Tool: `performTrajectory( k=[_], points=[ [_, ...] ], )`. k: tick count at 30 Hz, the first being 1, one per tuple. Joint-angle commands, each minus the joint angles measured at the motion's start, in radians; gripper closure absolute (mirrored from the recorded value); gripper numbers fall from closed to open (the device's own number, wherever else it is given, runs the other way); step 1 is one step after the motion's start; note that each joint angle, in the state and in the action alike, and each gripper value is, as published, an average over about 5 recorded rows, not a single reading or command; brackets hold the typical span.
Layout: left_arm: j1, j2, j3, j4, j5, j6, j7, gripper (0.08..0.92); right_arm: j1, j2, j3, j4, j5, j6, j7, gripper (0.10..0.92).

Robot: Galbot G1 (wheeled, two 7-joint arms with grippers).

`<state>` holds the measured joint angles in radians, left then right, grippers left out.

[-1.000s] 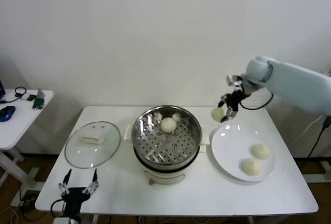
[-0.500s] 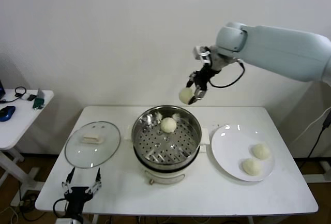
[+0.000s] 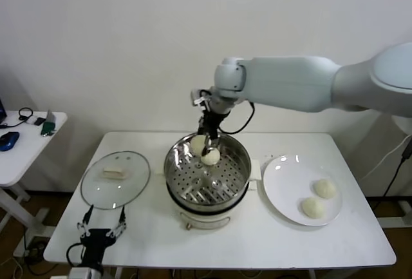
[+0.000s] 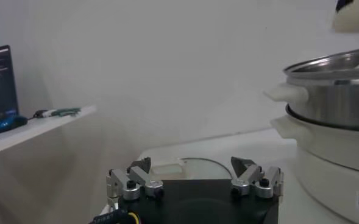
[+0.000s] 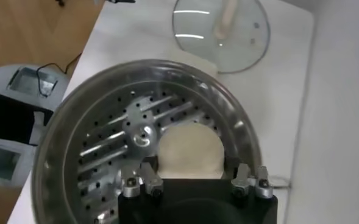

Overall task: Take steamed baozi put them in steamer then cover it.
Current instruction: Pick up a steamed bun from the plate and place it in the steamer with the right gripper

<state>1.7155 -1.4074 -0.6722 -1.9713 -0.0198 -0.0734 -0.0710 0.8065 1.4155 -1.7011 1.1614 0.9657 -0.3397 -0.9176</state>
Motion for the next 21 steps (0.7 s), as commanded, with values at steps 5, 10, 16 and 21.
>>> performTrajectory(
  k=[5, 10, 16, 21],
  points=[
    [-0.008, 0.001, 0.0, 0.005, -0.002, 0.002, 0.0, 0.177, -0.098, 0.128, -0.038, -0.039, -0.026, -0.013, 0.029, 0.335],
    [-0.009, 0.004, -0.003, 0.012, -0.004, 0.0, -0.001, 0.177, -0.132, 0.15, -0.032, -0.083, -0.062, -0.01, 0.023, 0.33],
    [-0.013, 0.007, -0.006, 0.013, -0.005, 0.002, -0.001, 0.177, -0.157, 0.164, -0.023, -0.107, -0.081, -0.013, 0.022, 0.326],
    [-0.015, 0.007, -0.007, 0.014, -0.006, 0.003, -0.001, 0.177, -0.156, 0.153, -0.013, -0.108, -0.084, -0.011, -0.004, 0.271]
  ],
)
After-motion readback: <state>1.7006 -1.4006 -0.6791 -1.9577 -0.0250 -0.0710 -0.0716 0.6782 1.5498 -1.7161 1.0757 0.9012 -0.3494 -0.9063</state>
